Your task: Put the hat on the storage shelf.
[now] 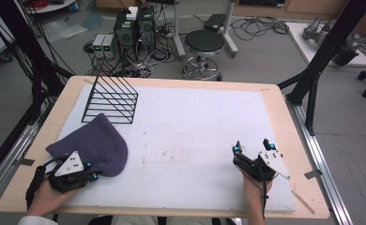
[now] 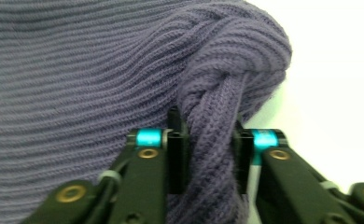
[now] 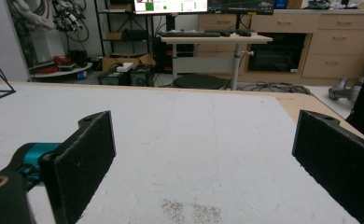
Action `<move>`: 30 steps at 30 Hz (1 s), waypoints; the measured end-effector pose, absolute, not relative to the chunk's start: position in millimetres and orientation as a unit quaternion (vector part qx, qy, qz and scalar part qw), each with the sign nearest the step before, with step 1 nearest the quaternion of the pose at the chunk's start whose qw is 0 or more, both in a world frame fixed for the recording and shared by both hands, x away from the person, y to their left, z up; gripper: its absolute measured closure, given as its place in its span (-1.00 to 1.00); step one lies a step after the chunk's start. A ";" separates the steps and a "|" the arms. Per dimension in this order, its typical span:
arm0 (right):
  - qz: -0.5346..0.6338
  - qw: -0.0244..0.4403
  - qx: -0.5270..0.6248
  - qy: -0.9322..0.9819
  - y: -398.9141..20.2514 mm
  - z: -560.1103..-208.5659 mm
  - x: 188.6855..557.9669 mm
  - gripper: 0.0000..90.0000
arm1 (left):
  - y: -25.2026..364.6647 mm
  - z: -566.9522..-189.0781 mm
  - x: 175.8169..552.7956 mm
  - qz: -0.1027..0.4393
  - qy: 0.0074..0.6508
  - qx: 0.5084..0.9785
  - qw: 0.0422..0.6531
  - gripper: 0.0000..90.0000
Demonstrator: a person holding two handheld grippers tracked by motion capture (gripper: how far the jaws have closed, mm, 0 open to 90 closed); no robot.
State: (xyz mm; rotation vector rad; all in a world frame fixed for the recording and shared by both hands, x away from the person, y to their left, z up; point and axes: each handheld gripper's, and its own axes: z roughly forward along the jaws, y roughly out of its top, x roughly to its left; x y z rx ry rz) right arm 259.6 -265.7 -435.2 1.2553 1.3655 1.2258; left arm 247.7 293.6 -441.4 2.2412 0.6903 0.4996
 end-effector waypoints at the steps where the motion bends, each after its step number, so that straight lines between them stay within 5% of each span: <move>1: 0.494 0.444 0.505 0.551 -265.6 -435.1 259.4 -0.88 | 288.9 -439.4 246.5 0.209 0.261 0.876 0.348 0.70; 19: 0.492 0.445 0.505 0.552 -266.0 -435.6 260.2 -0.88 | 281.0 -433.8 243.3 0.239 0.267 0.866 0.349 0.76; 30: 0.490 0.444 0.506 0.553 -265.5 -435.8 260.0 -0.88 | 283.4 -415.0 235.9 0.322 0.287 0.818 0.382 0.76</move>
